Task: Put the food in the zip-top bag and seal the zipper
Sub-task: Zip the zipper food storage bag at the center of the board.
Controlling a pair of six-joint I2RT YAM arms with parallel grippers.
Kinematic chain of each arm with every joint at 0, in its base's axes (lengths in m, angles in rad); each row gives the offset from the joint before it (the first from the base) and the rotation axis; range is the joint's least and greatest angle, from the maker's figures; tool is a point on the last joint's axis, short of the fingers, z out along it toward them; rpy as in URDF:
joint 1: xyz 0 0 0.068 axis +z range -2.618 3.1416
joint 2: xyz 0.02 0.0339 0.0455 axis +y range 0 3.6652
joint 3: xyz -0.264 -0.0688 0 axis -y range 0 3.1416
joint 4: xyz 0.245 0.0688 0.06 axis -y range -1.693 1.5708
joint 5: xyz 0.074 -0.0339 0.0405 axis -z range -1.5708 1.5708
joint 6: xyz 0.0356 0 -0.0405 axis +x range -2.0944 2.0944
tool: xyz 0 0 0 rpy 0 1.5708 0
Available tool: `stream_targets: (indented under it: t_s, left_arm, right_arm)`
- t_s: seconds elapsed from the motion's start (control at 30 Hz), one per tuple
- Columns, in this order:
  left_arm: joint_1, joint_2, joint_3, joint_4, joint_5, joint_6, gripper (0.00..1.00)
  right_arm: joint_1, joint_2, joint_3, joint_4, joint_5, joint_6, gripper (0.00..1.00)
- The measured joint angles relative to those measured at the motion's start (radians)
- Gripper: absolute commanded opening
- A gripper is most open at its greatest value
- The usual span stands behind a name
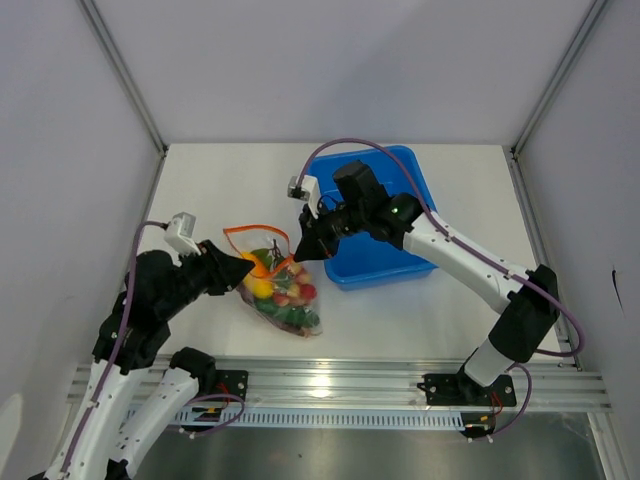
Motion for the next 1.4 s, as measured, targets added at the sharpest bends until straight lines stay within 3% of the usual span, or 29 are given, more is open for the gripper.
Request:
stream_targets:
  t_s: [0.2,0.37,0.83,1.4]
  left_arm:
    - [0.000,-0.005,0.055,0.044,0.006,0.097,0.72]
    - [0.000,-0.004,0.063,0.150,0.108,0.159,0.79]
    - [0.000,0.114,-0.018,0.614,0.463,0.241,0.78]
    - [0.000,0.350,0.013,0.632,0.711,0.505,0.76]
  right_arm:
    - [0.014,-0.007,0.000,-0.022,0.035,0.018,0.00]
    - [0.022,-0.026,0.002,-0.031,0.061,0.029,0.00]
    - [0.034,-0.048,0.103,-0.145,0.116,0.043,0.00]
    - [0.038,-0.072,0.116,-0.201,0.101,0.018,0.00]
